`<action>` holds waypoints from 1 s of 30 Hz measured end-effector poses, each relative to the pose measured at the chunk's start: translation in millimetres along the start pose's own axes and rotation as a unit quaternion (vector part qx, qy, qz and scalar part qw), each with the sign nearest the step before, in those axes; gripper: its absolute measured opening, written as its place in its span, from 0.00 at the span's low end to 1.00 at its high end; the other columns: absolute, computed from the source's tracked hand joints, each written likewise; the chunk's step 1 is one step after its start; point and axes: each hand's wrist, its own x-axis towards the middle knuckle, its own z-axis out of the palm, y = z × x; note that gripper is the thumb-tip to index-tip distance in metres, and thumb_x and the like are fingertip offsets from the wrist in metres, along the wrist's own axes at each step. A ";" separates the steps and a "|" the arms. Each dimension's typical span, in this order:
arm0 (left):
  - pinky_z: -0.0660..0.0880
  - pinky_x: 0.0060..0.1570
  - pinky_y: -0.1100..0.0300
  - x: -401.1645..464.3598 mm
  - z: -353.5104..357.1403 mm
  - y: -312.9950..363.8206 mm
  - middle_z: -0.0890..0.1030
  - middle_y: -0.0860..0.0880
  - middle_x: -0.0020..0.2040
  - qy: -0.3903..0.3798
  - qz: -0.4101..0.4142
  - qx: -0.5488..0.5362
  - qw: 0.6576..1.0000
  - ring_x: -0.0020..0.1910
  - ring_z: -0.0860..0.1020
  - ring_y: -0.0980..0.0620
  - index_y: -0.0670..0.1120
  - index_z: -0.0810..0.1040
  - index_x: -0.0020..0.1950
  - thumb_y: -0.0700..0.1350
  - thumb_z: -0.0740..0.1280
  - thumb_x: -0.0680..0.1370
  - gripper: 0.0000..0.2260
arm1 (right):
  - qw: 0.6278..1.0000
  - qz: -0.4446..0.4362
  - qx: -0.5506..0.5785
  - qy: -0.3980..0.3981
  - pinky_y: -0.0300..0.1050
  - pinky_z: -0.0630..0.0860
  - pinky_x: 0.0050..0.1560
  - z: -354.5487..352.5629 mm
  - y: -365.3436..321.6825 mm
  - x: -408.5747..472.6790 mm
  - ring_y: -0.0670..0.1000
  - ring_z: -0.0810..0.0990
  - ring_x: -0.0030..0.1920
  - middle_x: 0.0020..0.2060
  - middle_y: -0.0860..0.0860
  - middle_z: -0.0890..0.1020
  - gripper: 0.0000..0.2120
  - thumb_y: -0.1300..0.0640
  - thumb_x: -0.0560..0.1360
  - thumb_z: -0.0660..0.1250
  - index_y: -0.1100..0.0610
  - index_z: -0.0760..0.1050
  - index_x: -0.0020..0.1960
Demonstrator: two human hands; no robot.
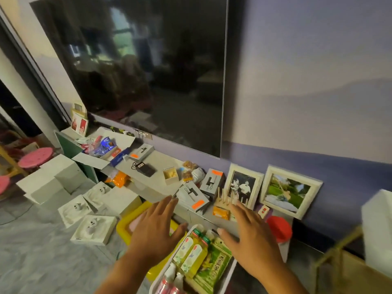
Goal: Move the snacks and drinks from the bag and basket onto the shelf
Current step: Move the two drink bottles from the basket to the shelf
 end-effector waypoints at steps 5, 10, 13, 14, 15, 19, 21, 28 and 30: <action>0.66 0.71 0.49 50.5 44.2 -36.0 0.60 0.55 0.79 -0.053 0.103 0.003 0.993 0.76 0.60 0.51 0.57 0.54 0.79 0.74 0.45 0.73 0.38 | 0.994 0.106 0.006 -0.012 0.52 0.61 0.75 44.5 -5.8 2.5 0.50 0.53 0.78 0.80 0.43 0.50 0.40 0.27 0.73 0.50 0.42 0.45 0.79; 0.72 0.65 0.48 97.2 98.8 -79.9 0.69 0.51 0.73 -0.099 0.183 -0.015 0.978 0.71 0.68 0.48 0.53 0.62 0.76 0.70 0.53 0.75 0.34 | 0.967 0.238 0.087 0.014 0.51 0.66 0.72 128.0 -16.1 3.5 0.48 0.61 0.75 0.77 0.45 0.60 0.38 0.31 0.73 0.60 0.43 0.53 0.78; 0.73 0.62 0.50 112.9 146.7 -106.4 0.72 0.51 0.71 -0.121 0.203 -0.021 0.972 0.68 0.70 0.48 0.52 0.64 0.74 0.68 0.56 0.75 0.32 | 0.945 0.298 0.138 -0.002 0.48 0.69 0.68 190.1 -11.0 6.3 0.45 0.67 0.70 0.73 0.44 0.65 0.37 0.32 0.72 0.62 0.44 0.56 0.77; 0.73 0.62 0.50 116.5 165.6 -114.6 0.72 0.51 0.70 -0.127 0.197 -0.030 0.972 0.67 0.71 0.48 0.52 0.64 0.74 0.68 0.57 0.75 0.32 | 0.938 0.317 0.143 -0.009 0.48 0.70 0.67 210.7 -7.8 8.2 0.45 0.68 0.69 0.73 0.44 0.66 0.38 0.32 0.72 0.63 0.43 0.56 0.76; 0.73 0.62 0.50 119.1 186.2 -122.1 0.73 0.50 0.69 -0.135 0.191 -0.041 0.971 0.67 0.71 0.47 0.52 0.64 0.74 0.69 0.57 0.74 0.33 | 0.933 0.332 0.141 -0.014 0.50 0.71 0.67 230.9 -3.6 11.6 0.46 0.69 0.69 0.72 0.44 0.67 0.39 0.31 0.71 0.63 0.44 0.56 0.76; 0.74 0.60 0.49 121.2 274.4 -149.7 0.72 0.49 0.69 -0.208 0.136 -0.085 0.965 0.67 0.71 0.47 0.52 0.65 0.74 0.64 0.66 0.74 0.32 | 0.910 0.377 0.170 -0.035 0.56 0.73 0.64 314.7 22.0 28.6 0.49 0.70 0.68 0.72 0.47 0.68 0.44 0.29 0.65 0.64 0.44 0.55 0.76; 0.76 0.57 0.47 119.1 317.3 -163.9 0.72 0.49 0.67 -0.237 0.109 -0.100 0.960 0.64 0.74 0.47 0.52 0.66 0.72 0.61 0.70 0.73 0.31 | 0.902 0.386 0.189 -0.034 0.58 0.73 0.65 354.2 32.0 38.4 0.50 0.70 0.70 0.73 0.46 0.67 0.46 0.29 0.65 0.67 0.44 0.53 0.76; 0.76 0.56 0.48 108.1 401.0 -188.1 0.76 0.44 0.62 -0.252 0.073 -0.128 0.956 0.59 0.76 0.44 0.45 0.66 0.73 0.51 0.76 0.71 0.34 | 0.902 0.394 0.178 0.014 0.44 0.74 0.52 442.0 45.8 71.0 0.47 0.72 0.60 0.62 0.45 0.69 0.44 0.36 0.65 0.74 0.46 0.57 0.73; 0.77 0.55 0.46 110.1 402.9 -190.2 0.77 0.45 0.62 -0.243 0.079 -0.141 0.957 0.59 0.77 0.44 0.46 0.64 0.73 0.53 0.76 0.69 0.37 | 0.898 0.406 0.166 0.023 0.44 0.74 0.49 446.4 46.2 76.7 0.47 0.72 0.57 0.59 0.46 0.68 0.46 0.35 0.62 0.76 0.46 0.57 0.72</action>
